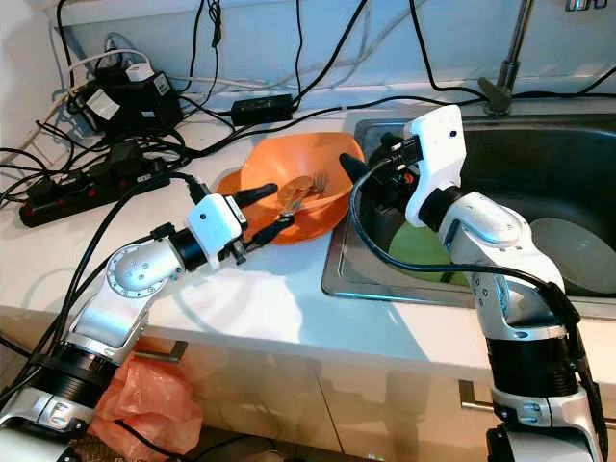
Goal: Kitchen organization
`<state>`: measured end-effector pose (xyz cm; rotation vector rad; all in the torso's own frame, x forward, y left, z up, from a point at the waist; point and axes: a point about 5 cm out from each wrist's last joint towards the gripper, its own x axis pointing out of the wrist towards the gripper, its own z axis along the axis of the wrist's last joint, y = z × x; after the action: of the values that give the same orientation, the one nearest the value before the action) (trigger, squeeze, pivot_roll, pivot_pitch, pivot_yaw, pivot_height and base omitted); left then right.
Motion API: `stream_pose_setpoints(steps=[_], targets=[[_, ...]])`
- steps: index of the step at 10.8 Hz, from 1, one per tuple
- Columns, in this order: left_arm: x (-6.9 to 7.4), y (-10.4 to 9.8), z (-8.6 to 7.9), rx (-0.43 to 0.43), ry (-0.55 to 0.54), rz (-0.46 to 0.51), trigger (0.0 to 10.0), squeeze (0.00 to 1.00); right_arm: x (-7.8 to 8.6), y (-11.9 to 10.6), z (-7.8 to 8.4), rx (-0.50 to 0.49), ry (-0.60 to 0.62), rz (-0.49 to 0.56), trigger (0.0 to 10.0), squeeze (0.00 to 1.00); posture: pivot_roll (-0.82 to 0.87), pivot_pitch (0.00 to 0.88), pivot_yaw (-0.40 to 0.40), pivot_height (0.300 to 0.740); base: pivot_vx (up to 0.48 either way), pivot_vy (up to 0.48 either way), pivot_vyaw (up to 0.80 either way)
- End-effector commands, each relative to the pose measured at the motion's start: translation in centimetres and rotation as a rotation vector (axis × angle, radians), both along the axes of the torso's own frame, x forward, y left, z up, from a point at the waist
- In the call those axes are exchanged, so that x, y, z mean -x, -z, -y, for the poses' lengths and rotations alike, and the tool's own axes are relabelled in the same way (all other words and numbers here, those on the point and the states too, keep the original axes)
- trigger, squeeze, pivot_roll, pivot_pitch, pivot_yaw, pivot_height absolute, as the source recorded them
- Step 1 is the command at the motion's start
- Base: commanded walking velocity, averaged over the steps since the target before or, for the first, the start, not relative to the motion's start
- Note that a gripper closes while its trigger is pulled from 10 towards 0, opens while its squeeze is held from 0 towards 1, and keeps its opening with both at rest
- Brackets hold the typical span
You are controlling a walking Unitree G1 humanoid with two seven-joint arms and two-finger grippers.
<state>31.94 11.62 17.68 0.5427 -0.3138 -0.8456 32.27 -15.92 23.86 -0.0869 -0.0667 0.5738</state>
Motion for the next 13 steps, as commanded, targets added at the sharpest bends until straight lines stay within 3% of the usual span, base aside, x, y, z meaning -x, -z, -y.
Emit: stream_pose_setpoints(steps=[1,6,12,13], targets=[[-0.4,-0.5,-0.5,-0.006,-0.014,0.016,0.0,0.00,-0.1,-0.4,-0.1,-0.010,0.003,0.014,10.0,0.00,0.10,0.036,0.185,0.740,0.000,0.000,0.00],[-0.4,-0.4,-0.4,-0.007,-0.002,0.011,0.0,0.00,-0.2,-0.4,-0.2,-0.015,0.004,0.012,10.0,0.00,0.10,0.034,0.183,0.740,0.000,0.000,0.00],[-0.8,-3.4,-0.4,-0.060,0.009,0.141,0.0,0.00,-0.4,-0.2,-0.5,-0.024,-0.001,0.011,10.0,0.00,0.10,0.029,0.182,0.740,0.000,0.000,0.00],[-1.1,-4.4,-0.5,-0.013,-0.021,0.181,0.0,0.00,-0.4,-0.2,-0.4,-0.025,0.002,0.012,10.0,0.00,0.10,0.029,0.182,0.740,0.000,0.000,0.00]])
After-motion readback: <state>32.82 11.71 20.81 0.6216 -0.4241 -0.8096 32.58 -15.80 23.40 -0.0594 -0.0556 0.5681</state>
